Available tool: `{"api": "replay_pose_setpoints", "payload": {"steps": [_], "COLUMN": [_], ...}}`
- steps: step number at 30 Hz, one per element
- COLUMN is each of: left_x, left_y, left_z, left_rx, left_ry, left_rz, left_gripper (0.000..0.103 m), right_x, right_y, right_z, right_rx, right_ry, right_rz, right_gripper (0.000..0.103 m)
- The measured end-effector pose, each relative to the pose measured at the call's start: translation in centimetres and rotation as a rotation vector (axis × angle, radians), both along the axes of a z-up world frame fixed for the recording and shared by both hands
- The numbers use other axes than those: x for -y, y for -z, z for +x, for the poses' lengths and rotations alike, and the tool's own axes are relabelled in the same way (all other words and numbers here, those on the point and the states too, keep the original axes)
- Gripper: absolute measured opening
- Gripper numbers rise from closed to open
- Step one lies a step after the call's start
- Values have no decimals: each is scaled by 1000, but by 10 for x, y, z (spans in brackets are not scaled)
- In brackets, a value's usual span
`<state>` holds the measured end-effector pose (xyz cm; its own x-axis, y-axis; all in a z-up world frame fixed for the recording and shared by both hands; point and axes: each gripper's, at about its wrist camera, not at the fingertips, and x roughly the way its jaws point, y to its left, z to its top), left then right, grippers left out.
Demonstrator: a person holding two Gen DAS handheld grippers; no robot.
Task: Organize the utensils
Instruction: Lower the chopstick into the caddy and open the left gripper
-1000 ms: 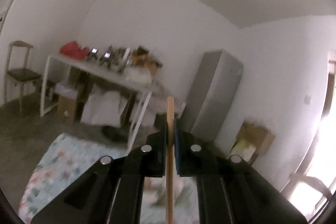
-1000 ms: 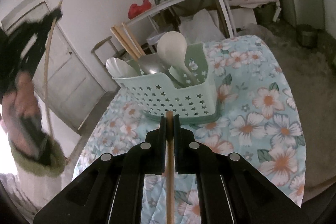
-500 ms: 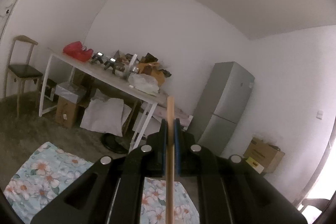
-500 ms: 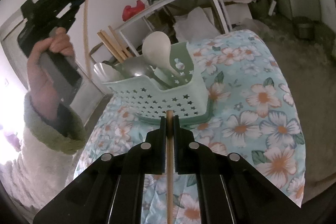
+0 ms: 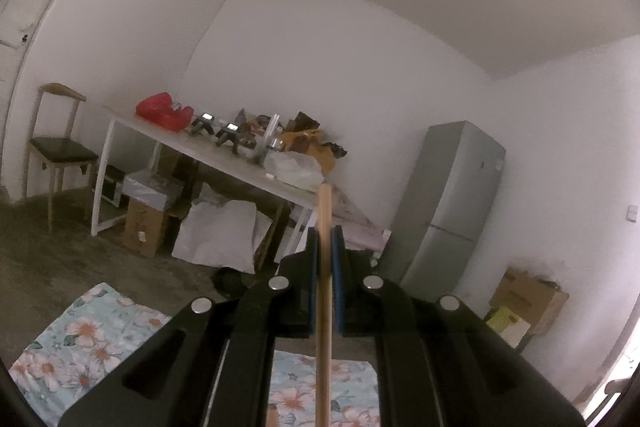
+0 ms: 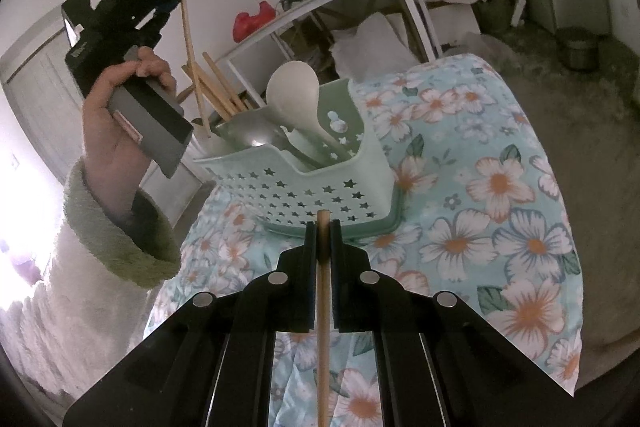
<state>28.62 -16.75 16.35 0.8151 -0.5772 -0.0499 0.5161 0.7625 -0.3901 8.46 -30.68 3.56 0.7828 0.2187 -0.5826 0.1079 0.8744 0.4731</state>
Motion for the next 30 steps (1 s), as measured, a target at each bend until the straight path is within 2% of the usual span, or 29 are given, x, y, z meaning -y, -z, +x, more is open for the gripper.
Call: {"api": "replay_pose_setpoints", "payload": {"steps": [11, 18, 22, 24, 26, 30], "left_x": [-1, -8, -17, -23, -32, -49], "left_y": [11, 18, 25, 29, 33, 33], "left_z": [-3, -10, -19, -26, -35, -57], "left_rx": [17, 5, -33, -44, -53, -62], "left_ry": [-20, -12, 11, 26, 49, 91], "left_rz": [26, 46, 65, 72, 75, 78], "left_gripper": [6, 7, 7, 15, 29, 44], "right_x": [1, 1, 1, 1, 1, 2], "right_y": [1, 1, 1, 0, -3, -9], "right_z": [1, 0, -2, -3, -6, -10], "right_rx": [-2, -1, -3, 0, 8, 27], "right_ry": [0, 3, 7, 12, 14, 24], "right_rz": [-1, 0, 1, 1, -1, -9], "right_gripper": [4, 4, 4, 4, 4, 4]}}
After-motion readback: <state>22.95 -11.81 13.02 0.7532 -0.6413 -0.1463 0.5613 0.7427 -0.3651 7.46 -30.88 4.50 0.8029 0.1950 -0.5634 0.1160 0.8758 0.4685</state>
